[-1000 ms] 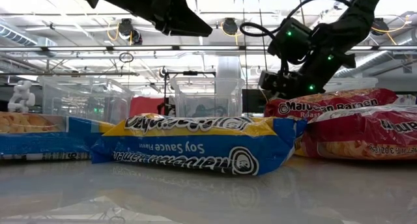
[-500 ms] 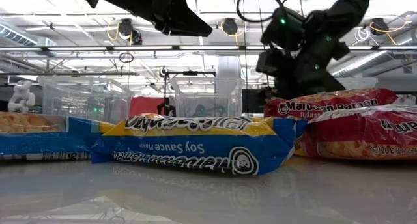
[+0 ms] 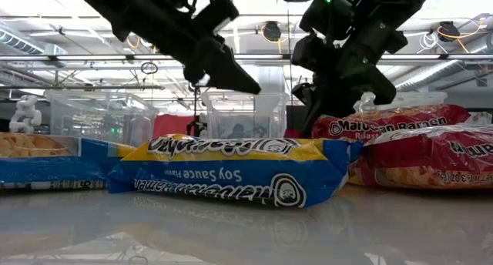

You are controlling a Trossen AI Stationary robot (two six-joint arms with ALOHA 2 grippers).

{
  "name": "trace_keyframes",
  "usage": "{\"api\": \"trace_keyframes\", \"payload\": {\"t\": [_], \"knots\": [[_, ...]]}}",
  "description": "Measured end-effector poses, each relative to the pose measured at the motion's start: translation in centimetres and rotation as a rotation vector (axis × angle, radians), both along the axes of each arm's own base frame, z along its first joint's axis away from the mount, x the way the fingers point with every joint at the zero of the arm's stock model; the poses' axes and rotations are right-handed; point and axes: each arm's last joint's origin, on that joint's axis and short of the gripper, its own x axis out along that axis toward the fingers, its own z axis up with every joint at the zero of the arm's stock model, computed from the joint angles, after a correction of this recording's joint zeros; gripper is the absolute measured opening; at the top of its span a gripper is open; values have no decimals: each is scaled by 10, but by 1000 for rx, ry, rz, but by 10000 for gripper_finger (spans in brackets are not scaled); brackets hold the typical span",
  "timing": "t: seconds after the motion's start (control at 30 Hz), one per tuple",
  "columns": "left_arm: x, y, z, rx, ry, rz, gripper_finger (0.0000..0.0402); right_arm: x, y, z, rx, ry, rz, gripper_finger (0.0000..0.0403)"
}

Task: Sort Maruchan noodles
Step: Put the top red noodle pack into the middle transparent bin

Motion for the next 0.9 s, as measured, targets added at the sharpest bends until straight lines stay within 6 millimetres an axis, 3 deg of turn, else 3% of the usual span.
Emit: {"api": "trace_keyframes", "payload": {"t": [0.3,0.5,0.73,0.9], "knots": [[21,-7,-52,91,24,-59,266,-1,-1,0,-14,5,-6,0],[30,-8,-84,225,26,-92,280,-5,-1,12,-16,-29,-5,0],[41,-3,-92,423,-128,-43,280,-10,0,27,-12,-73,-8,0],[47,14,-94,325,-101,-103,280,-11,0,27,-12,-66,-8,0]]}}
